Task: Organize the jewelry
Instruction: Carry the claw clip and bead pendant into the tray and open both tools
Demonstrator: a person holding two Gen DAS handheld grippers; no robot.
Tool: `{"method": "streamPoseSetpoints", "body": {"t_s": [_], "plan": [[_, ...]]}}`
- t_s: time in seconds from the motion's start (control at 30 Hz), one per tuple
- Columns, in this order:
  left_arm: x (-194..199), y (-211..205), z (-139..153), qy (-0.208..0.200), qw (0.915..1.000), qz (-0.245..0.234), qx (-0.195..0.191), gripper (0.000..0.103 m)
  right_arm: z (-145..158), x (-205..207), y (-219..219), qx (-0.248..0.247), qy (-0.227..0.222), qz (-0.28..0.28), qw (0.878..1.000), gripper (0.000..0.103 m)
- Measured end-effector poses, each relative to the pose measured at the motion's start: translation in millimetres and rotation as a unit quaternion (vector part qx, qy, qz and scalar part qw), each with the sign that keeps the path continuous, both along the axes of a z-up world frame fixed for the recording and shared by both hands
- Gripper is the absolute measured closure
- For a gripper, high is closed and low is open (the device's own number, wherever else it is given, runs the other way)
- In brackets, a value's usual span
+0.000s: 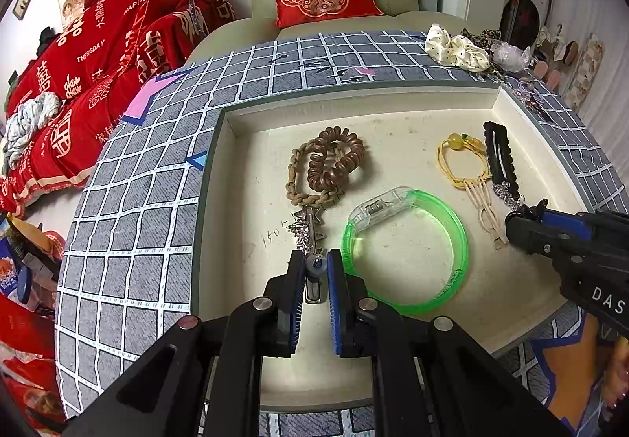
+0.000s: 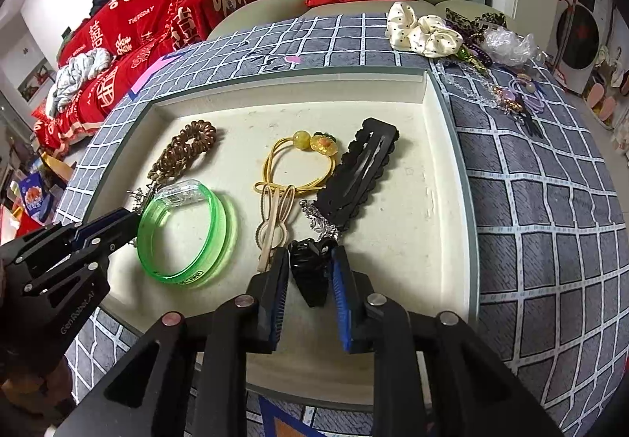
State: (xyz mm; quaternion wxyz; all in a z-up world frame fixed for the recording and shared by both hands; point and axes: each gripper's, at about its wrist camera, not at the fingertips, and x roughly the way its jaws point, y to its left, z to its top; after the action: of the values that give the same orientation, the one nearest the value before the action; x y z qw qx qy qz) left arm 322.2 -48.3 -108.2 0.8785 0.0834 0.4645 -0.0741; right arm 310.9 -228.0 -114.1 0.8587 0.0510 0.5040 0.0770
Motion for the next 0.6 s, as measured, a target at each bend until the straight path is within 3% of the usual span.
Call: {"method": "streamPoseSetpoints", "body": {"t_s": [0.17, 0.6], "plan": [[-1.4, 0.5, 2.9, -0.006, 0.9999, 0.009, 0.007, 0.084, 1.5, -1.6, 1.1, 0.004, 0.001, -0.001, 1.0, 0.059], [-3.1, -3.5, 9.8, -0.014, 0.9998, 0.005, 0.012, 0.083, 22.3, -8.6, -3.2, 0.01, -0.021, -0.007, 1.0, 0.058]]}}
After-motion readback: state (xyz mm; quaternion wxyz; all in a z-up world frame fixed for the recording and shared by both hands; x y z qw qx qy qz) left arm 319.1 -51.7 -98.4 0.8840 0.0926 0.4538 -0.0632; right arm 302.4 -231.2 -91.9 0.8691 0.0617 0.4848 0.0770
